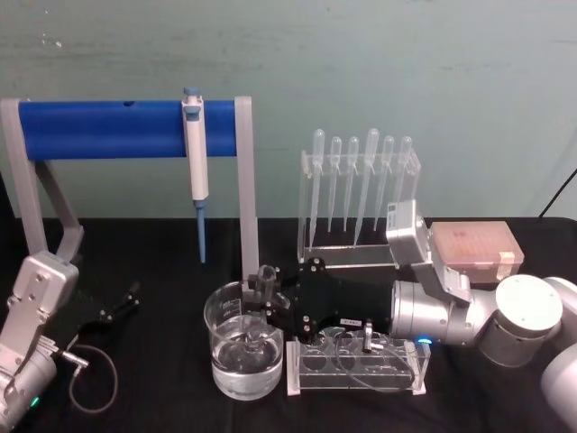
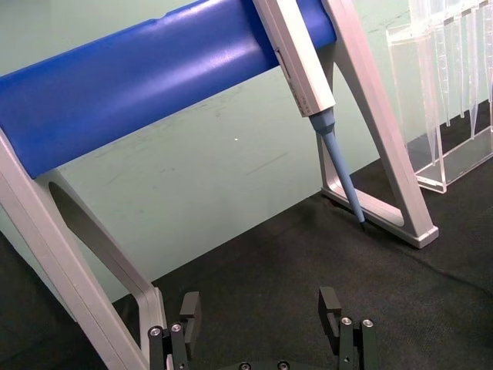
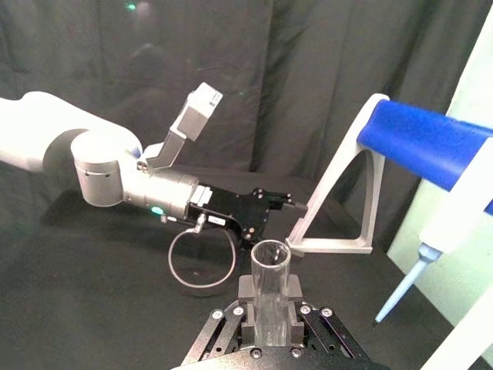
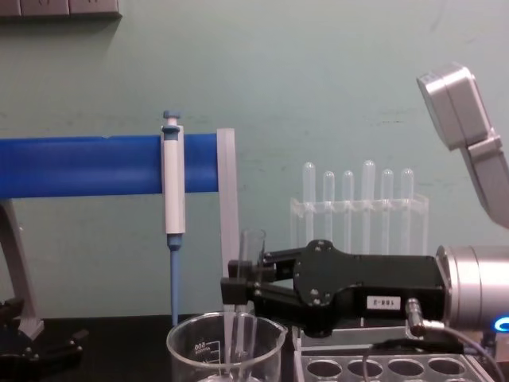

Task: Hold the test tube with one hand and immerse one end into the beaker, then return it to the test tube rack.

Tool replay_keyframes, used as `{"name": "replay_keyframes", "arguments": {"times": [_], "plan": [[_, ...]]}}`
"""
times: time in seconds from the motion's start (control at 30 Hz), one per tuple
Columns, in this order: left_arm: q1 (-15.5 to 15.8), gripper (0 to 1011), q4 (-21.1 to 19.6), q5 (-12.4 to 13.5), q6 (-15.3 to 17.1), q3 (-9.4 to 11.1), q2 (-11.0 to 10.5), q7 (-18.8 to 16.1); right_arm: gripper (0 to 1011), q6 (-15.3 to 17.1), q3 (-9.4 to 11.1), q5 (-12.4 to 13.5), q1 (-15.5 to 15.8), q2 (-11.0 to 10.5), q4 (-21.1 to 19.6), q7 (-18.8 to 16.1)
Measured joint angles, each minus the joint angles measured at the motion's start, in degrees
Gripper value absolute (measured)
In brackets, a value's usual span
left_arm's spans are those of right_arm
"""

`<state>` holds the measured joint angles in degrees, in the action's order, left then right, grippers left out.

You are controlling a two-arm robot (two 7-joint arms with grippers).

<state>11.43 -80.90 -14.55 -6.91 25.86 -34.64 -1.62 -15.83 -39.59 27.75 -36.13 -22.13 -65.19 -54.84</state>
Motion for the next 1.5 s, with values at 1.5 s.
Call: {"name": "replay_keyframes", "arguments": {"times": [1.5], "plan": [[0.0, 1000, 0.0, 0.0, 0.0, 0.0, 0.0, 0.0, 224, 10.7, 6.9, 9.1, 5.0, -15.8, -25.6, 6.0]]}}
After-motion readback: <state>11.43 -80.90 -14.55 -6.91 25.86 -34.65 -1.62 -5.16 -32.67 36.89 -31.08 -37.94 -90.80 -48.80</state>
